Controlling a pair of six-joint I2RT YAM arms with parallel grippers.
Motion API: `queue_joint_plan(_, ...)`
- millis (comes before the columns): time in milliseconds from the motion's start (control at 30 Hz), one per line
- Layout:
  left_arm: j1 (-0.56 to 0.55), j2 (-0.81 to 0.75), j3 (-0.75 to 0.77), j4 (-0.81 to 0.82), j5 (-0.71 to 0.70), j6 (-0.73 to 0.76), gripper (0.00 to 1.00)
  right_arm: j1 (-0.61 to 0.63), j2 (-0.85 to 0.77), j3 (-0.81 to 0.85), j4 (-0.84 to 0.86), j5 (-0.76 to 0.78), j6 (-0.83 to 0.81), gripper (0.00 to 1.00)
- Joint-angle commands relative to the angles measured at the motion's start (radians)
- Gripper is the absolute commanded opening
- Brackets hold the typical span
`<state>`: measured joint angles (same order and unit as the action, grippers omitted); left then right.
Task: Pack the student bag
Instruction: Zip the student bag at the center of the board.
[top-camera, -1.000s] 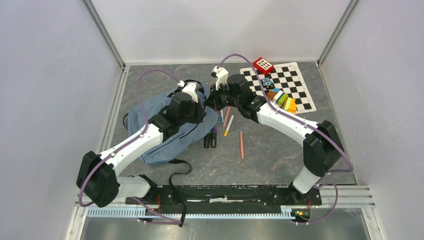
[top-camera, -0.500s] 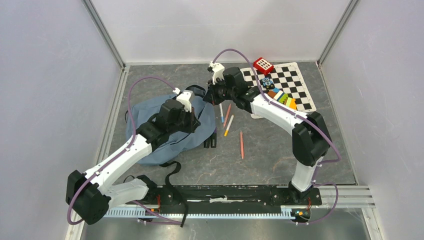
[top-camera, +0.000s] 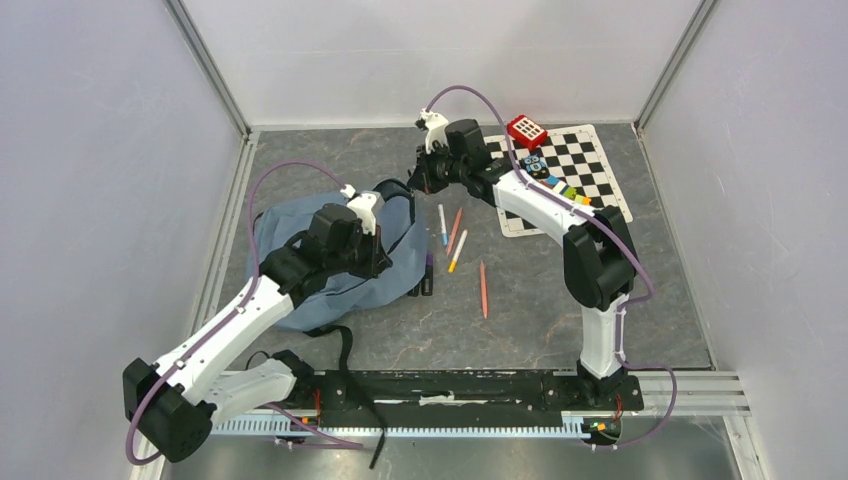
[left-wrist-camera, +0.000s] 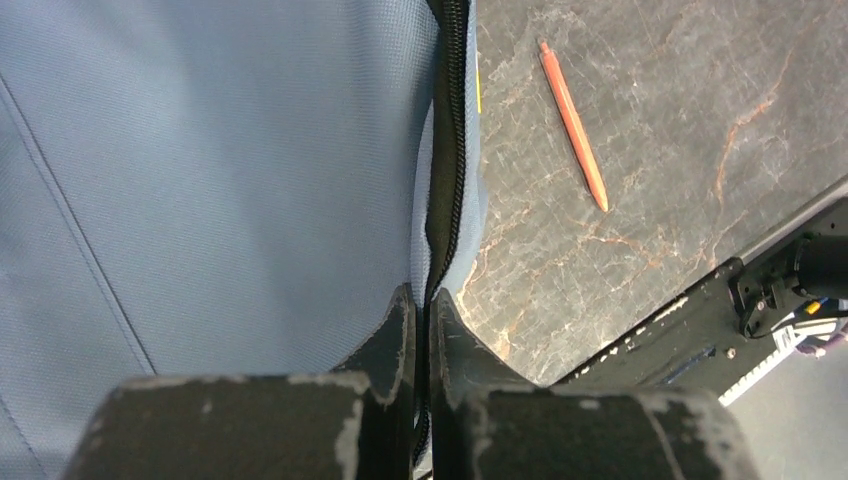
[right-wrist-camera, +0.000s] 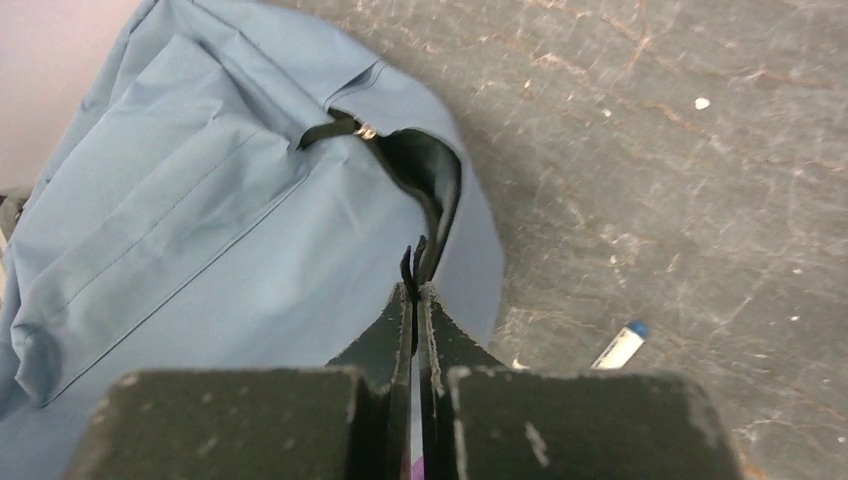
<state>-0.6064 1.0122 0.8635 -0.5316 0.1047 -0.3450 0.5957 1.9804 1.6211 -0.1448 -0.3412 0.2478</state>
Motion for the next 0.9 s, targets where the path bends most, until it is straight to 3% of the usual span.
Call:
queue_joint_plan(0,-0.014,-0.019,0.054,-0.247,0.167,0.007,0.02,-0.085,0.003,0.095,0.175,0.112,-0.085,0.00)
queue_joint_plan(67,-0.014,-0.006,0.072,-0.282,0.199,0.012,0.02,-0.086,-0.011,0.089,0.172,0.070,-0.096,0.00)
queue_joint_plan(133,-0.013,-0.002,0.088,-0.312,0.194,0.014,0.11,-0.082,-0.033,0.057,0.178,0.023,-0.092,0.00)
queue_joint_plan(300,-0.013,0.026,0.166,-0.235,0.075,-0.094,0.60,-0.049,-0.136,-0.089,0.200,-0.019,-0.088,0.00)
queue_joint_plan(400,-0.012,0.102,0.231,-0.122,0.027,-0.223,0.74,-0.022,-0.199,-0.170,0.202,-0.026,-0.065,0.00)
queue_joint_plan(467,-0.012,0.159,0.256,-0.047,0.010,-0.315,0.76,-0.005,-0.243,-0.213,0.202,-0.024,-0.045,0.00)
queue_joint_plan(567,-0.007,0.240,0.302,-0.014,-0.065,-0.359,0.79,0.015,-0.288,-0.255,0.201,-0.022,-0.018,0.00)
queue_joint_plan(700,0.003,0.299,0.296,0.114,-0.059,-0.384,0.79,0.030,-0.335,-0.290,0.200,-0.020,0.025,0.00)
queue_joint_plan(800,0.003,0.346,0.308,0.121,-0.060,-0.373,0.70,0.039,-0.358,-0.302,0.197,-0.020,0.041,0.00)
queue_joint_plan(867,0.001,0.364,0.307,0.120,-0.059,-0.352,0.57,0.041,-0.365,-0.302,0.193,-0.017,0.044,0.00)
